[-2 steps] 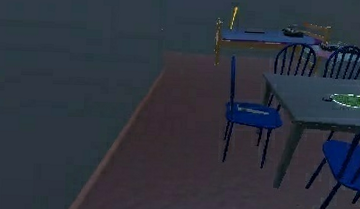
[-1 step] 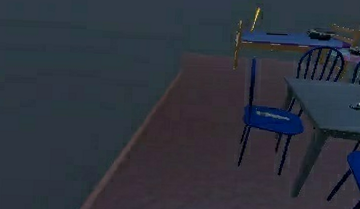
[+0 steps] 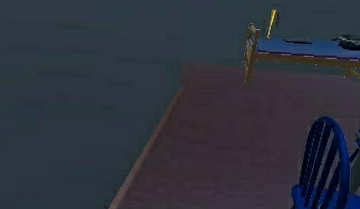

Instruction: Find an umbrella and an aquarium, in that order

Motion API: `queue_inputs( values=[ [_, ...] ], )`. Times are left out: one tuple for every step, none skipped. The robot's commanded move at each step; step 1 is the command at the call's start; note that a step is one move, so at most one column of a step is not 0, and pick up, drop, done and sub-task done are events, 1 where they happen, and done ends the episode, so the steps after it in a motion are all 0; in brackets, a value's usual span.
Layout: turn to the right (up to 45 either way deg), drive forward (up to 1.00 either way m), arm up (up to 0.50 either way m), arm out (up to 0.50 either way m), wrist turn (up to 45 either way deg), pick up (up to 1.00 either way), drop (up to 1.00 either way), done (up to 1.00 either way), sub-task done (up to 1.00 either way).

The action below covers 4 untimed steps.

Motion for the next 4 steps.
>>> queue_inputs(
  values=[
    [-9.0,0.0,0.0,0.0,0.0,0.0,0.0,0.0,0.0],
    [0.0,0.35,0.0,0.0,0.0,0.0,0.0,0.0,0.0],
    [18.0,0.0,0.0,0.0,0.0,0.0,0.0,0.0,0.0],
    [0.0,0.75,0.0,0.0,0.0,0.0,0.0,0.0,0.0]
  ],
)
